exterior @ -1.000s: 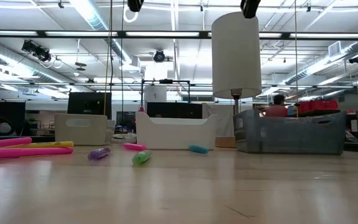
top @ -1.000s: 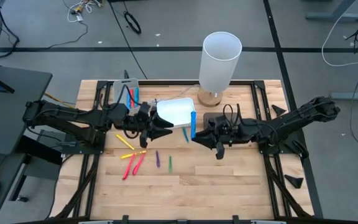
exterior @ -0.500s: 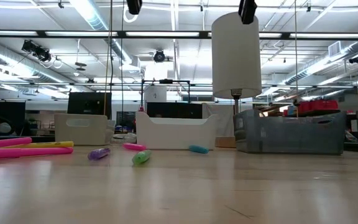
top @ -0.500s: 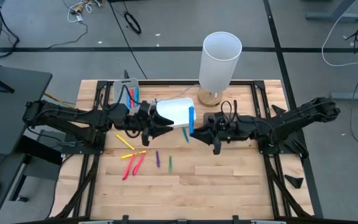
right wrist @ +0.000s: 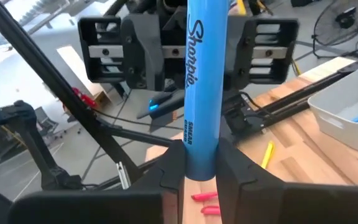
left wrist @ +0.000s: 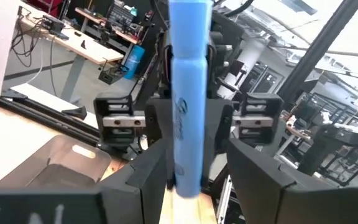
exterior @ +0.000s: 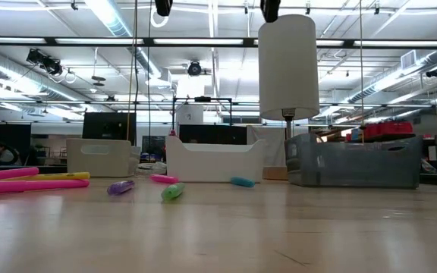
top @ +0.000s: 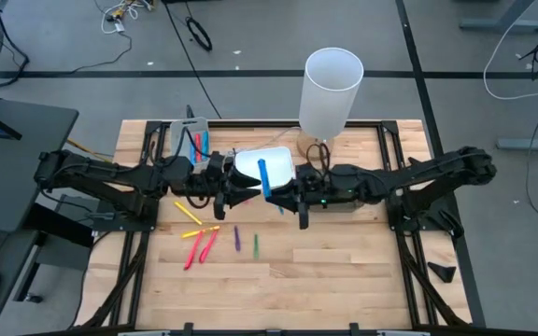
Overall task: Pick & Place Markers
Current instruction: Put the blue highlighter pen into the gray bin
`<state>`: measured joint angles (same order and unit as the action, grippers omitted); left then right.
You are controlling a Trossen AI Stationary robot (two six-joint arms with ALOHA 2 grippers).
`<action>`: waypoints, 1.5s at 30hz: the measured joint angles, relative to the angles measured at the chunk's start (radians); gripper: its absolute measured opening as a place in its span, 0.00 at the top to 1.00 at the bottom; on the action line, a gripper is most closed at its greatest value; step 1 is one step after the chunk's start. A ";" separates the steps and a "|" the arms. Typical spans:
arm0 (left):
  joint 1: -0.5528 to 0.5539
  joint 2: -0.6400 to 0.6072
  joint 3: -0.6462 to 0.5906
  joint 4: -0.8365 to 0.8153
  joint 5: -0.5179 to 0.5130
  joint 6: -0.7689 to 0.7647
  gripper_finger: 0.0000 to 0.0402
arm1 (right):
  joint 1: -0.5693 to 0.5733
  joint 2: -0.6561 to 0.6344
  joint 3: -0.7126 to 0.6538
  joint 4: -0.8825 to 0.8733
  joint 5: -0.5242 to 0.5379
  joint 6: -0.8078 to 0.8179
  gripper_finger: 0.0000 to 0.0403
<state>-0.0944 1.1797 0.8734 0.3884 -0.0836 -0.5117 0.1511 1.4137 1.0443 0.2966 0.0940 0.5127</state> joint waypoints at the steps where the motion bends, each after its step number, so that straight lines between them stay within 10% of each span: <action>1: 0.000 0.000 0.000 -0.001 -0.001 0.000 0.57 | -0.005 0.013 0.010 0.000 -0.010 -0.001 0.88; 17: 0.000 0.000 0.000 -0.025 0.016 0.001 0.58 | -0.025 0.084 0.091 0.002 -0.035 -0.040 0.88; 32: 0.000 0.000 0.000 -0.029 0.013 -0.002 0.82 | -0.024 0.084 0.090 -0.003 -0.035 -0.045 0.87; 45: 0.022 -0.002 0.001 -0.088 -0.077 -0.261 0.82 | -0.023 0.029 0.088 -0.233 -0.175 -0.030 0.56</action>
<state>-0.0727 1.1782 0.8745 0.3003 -0.1603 -0.7725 0.1285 1.4429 1.1326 0.0635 -0.0810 0.4827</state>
